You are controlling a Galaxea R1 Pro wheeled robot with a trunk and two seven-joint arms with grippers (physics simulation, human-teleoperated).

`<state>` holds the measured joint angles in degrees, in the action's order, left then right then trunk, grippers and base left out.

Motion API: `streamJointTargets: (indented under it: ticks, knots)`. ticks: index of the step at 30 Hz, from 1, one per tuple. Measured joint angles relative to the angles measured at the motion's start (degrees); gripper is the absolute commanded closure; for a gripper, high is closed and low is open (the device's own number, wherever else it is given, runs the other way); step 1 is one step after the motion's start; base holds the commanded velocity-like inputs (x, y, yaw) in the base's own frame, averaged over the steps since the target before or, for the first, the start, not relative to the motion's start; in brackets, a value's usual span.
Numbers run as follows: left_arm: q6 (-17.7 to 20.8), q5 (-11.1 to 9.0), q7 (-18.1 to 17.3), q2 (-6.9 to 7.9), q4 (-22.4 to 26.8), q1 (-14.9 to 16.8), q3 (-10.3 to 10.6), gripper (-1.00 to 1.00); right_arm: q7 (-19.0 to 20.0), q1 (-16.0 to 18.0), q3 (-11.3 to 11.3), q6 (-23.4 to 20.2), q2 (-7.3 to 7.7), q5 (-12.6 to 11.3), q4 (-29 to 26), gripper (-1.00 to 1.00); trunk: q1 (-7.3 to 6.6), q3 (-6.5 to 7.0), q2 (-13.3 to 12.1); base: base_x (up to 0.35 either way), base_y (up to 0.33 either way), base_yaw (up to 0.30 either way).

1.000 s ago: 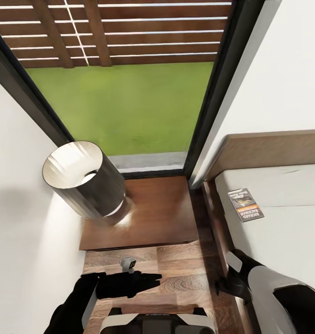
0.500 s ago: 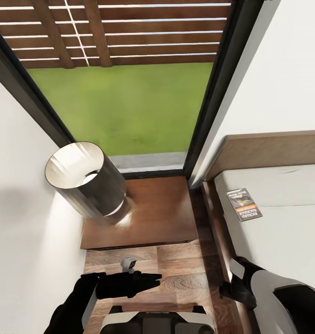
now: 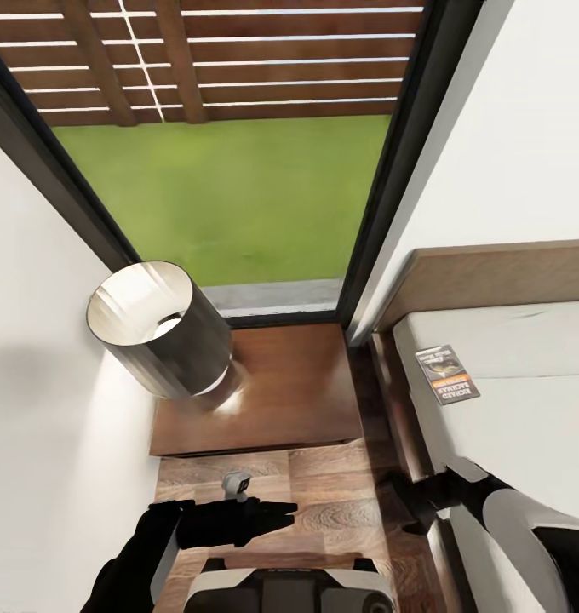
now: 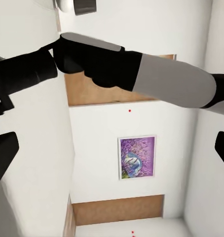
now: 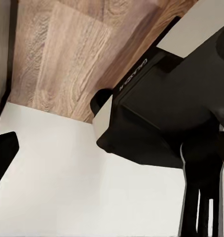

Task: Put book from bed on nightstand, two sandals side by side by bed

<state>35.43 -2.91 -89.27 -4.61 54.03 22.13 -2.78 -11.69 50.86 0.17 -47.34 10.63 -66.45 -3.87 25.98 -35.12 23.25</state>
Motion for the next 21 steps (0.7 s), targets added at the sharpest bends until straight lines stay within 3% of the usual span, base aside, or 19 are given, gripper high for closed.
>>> streamJointTargets:
  ticks: [3,8,11,12,14,16,17,18,19,20,21]
  knots:
    - [0.00,0.00,0.00,0.00,0.00,0.00,-0.04,-1.00,0.87,0.02,-0.17,-0.21,0.26,-1.09,-1.60,-1.00,-0.22,0.19,-0.42,0.000,0.000,0.000]
    - [0.00,0.00,0.00,0.00,0.00,0.00,-0.04,-1.00,6.42,-0.03,-0.05,-0.47,0.46,-1.52,-9.14,-1.00,-0.22,0.19,-0.42,0.000,0.000,0.000]
    - [0.00,0.00,0.00,0.00,0.00,0.00,-0.02,-1.00,14.04,-0.05,0.20,-0.84,0.34,-1.60,-11.50,-1.00,-0.22,0.19,-0.42,0.000,0.000,0.000]
    - [0.00,0.00,0.00,0.00,0.00,0.00,-0.03,-1.00,16.61,-0.04,0.81,-0.92,0.28,-0.38,-11.69,-1.00,-0.22,0.19,-0.42,0.000,0.000,0.000]
    - [0.00,0.00,-0.02,0.00,0.00,0.00,-0.05,-1.00,20.56,-0.07,2.57,-0.96,0.29,3.85,-11.63,-1.00,-0.22,0.19,-0.42,0.000,0.000,0.000]
    - [0.00,0.00,-0.01,0.00,0.00,0.00,-0.07,-1.00,25.65,-0.16,4.94,-0.77,0.34,12.23,-11.22,-1.00,-0.22,0.19,-0.42,0.000,0.000,0.000]
    - [0.00,0.00,0.00,0.00,0.00,0.00,-0.07,-1.00,27.11,-0.28,5.35,-0.69,0.33,14.60,-11.03,-1.00,-0.22,0.19,-0.42,0.000,0.000,0.000]
    - [0.00,0.00,0.00,0.00,0.00,0.00,-0.08,-1.00,30.03,-0.88,5.96,-0.30,0.35,19.39,-10.61,-1.00,-0.22,0.18,-0.43,0.000,0.000,0.000]
    - [0.00,0.00,0.00,0.00,0.00,0.00,-0.08,-1.00,31.64,-1.27,6.16,0.09,0.34,21.80,-10.40,-1.00,-0.22,0.19,-0.42,0.000,0.000,0.000]
    - [0.01,0.00,0.00,0.00,0.01,0.00,-0.08,-1.00,37.92,-2.28,6.77,3.64,0.36,30.96,-9.39,-1.00,-0.23,0.18,-0.43,0.000,0.000,0.000]
    - [0.00,0.00,0.00,0.00,0.00,0.00,-0.08,-1.00,39.76,-2.46,6.75,5.10,0.36,33.22,-8.95,-1.00,-0.22,0.19,-0.42,0.000,0.000,0.000]
